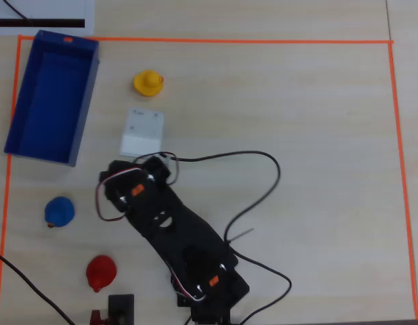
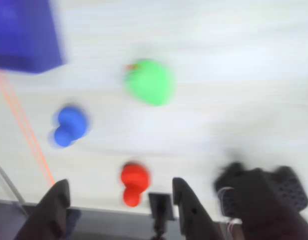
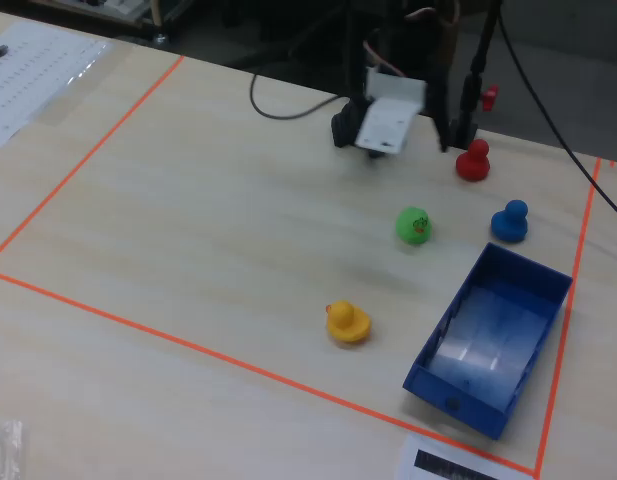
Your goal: Grasp blue duck and put it into box.
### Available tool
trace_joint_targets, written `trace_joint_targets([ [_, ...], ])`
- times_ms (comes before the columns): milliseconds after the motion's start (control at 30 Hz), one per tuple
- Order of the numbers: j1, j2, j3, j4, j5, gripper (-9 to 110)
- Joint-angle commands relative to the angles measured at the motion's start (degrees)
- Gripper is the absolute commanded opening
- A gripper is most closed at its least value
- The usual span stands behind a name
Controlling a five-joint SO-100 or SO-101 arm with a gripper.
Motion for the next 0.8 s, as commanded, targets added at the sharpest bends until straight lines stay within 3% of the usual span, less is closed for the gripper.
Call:
trace_joint_targets([
  [0, -13.3, -11.0, -9.6, 0.4, 5.6, 28],
  [133, -21.1, -18.1, -14.2, -0.3, 6.9, 29],
  [433, -27.5, -29.6, -24.8, -0.3, 8.3, 30],
  [767, -26.2, -33.6, -22.3, -8.9, 6.2, 32],
])
